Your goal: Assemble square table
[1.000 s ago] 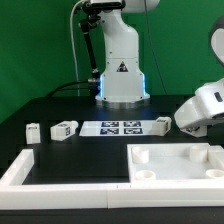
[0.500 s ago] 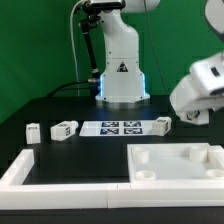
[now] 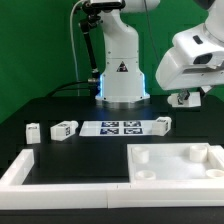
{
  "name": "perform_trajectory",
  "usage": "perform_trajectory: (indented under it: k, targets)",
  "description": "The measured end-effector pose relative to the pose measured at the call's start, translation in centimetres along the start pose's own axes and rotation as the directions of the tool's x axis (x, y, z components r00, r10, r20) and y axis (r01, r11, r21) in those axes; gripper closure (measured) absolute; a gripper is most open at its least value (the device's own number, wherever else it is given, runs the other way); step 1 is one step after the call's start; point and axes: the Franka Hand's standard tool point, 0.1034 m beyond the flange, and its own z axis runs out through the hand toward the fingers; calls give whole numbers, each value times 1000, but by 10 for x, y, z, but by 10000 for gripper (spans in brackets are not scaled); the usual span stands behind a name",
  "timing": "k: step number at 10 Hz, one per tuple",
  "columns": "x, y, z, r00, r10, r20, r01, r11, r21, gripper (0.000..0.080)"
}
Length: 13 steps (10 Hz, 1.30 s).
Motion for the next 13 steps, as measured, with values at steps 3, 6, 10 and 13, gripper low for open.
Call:
perform_trajectory:
  k: [3,6,10,13]
  targets:
    - [23,43,-61,968,-7,-249,14,1000,28,509]
    - [23,50,-62,900,-25,-435,22,1000,-11,509]
    - [38,73,-91,768,-3,-640,18,1000,17,509]
    - [60,104,-121,654,87,-751,-17,995,100,509]
